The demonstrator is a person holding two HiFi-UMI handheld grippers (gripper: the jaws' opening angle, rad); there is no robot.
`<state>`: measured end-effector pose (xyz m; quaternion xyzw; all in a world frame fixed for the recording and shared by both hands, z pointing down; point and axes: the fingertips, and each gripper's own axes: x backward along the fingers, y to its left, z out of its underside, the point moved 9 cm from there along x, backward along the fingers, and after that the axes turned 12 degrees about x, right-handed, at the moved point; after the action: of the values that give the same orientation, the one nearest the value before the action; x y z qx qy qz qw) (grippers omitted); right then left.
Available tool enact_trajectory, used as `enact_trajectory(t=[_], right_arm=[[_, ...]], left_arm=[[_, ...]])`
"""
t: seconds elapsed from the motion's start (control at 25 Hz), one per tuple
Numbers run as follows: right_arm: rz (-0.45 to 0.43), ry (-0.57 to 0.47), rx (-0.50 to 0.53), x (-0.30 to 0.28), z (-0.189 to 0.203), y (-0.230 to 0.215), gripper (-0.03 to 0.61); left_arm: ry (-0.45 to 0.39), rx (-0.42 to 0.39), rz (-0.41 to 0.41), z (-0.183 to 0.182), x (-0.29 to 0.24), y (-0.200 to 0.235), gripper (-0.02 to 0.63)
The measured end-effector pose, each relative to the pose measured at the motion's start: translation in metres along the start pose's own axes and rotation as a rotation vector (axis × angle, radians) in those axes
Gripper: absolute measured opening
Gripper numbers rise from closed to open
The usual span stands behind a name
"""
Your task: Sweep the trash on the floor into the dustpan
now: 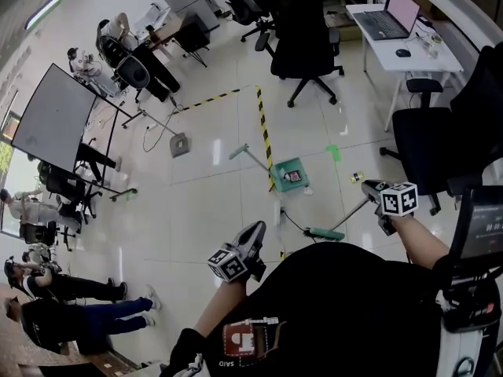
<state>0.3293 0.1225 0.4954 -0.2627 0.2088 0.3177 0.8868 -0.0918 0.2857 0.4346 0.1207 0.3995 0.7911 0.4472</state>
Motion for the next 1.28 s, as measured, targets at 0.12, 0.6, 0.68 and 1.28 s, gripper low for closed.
enact_trajectory(t=[0.12, 0.6, 0.68, 1.28], right_arm=[[-0.005, 0.012, 0.007, -0.014, 0.002, 0.026, 0.043], [0.131, -0.024, -0.003, -0.045, 0.006, 0.133, 0.043], [0.148, -0.029, -0.007, -0.037, 0.008, 0.138, 0.043], [0.109, 0.028, 0.121, 0.016, 0.023, 0.096, 0.041]], left_arm=[[-0.012, 0.008, -0.001, -0.001, 0.026, 0.016, -0.005], [0.091, -0.024, 0.15, -0.029, 0.099, 0.114, -0.005], [0.097, -0.018, 0.157, -0.03, 0.099, 0.121, -0.005], [0.049, -0.055, 0.131, 0.011, 0.056, 0.044, -0.005]])
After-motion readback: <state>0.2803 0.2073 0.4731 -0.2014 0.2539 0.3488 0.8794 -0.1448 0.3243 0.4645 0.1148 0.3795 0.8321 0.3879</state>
